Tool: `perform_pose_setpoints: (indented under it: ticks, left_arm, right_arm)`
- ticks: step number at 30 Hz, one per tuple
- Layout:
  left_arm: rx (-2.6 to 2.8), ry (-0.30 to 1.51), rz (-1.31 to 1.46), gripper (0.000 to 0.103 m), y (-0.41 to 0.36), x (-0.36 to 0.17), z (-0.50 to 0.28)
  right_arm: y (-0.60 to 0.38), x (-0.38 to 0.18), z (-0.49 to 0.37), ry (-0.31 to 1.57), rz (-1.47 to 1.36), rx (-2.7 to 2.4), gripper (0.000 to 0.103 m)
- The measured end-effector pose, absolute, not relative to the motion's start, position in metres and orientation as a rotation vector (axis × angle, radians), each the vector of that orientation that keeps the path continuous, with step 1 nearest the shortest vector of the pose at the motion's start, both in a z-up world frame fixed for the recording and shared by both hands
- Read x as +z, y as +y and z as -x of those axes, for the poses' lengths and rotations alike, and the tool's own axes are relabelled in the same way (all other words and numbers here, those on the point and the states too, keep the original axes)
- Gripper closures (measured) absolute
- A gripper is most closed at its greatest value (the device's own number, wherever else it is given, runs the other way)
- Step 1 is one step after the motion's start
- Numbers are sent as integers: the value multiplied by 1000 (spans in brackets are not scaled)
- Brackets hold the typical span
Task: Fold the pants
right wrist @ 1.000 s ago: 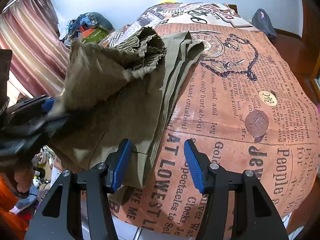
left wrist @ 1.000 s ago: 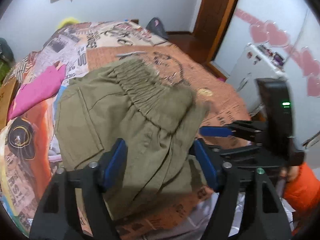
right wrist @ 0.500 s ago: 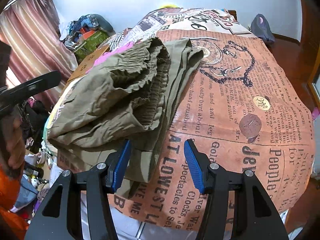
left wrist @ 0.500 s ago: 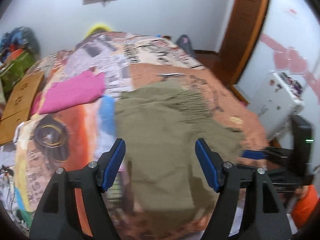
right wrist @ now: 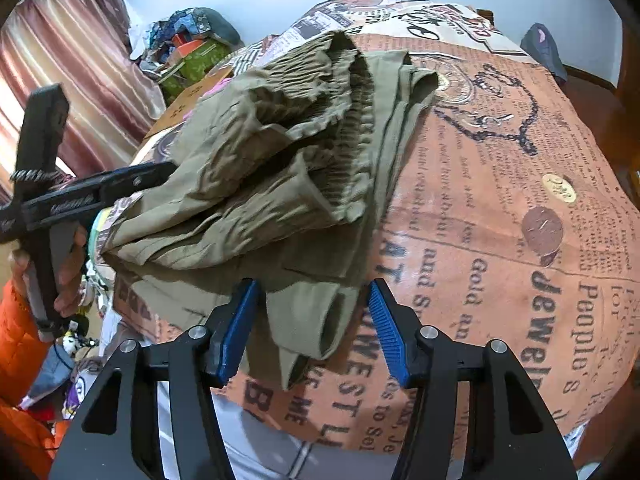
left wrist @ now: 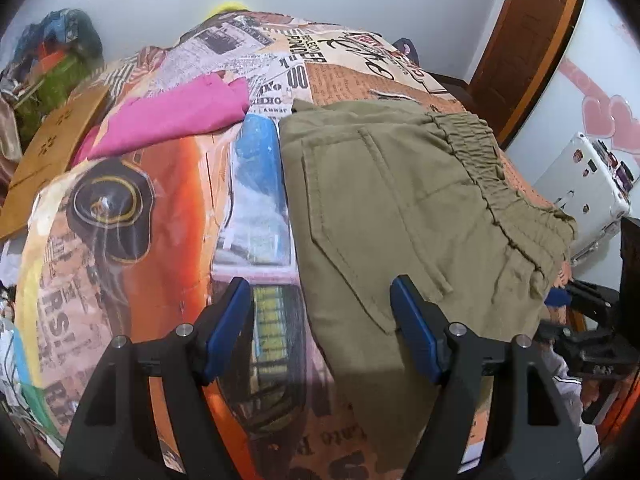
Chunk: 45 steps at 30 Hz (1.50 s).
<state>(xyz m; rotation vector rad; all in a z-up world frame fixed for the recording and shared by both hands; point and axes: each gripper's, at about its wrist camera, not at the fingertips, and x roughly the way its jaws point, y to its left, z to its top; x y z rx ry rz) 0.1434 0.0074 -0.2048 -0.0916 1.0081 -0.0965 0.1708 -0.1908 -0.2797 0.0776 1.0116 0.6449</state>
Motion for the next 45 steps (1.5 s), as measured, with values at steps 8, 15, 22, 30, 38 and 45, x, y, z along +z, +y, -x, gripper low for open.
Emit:
perform_pose_setpoints:
  ticks: [8, 15, 22, 30, 38, 45]
  left_arm:
    - [-125, 1045, 150, 30, 2, -205, -130]
    - [-201, 1051, 129, 30, -30, -204, -129]
    - [-180, 1006, 149, 30, -58, -206, -148]
    - [-142, 944, 130, 31, -33, -183, -154]
    - [-88, 859, 74, 31, 17, -156, -183]
    - [-32, 892, -33, 31, 47, -174, -249]
  right_arm:
    - [-196, -279, -178, 976, -18, 626, 49]
    - [-204, -279, -204, 948, 36, 583, 49]
    - [-208, -279, -254, 941, 70, 542, 49]
    - [-213, -264, -254, 933, 79, 535, 51]
    - [-220, -233, -203, 871, -3, 550, 51]
    - [-192, -214, -174, 851, -82, 634, 51]
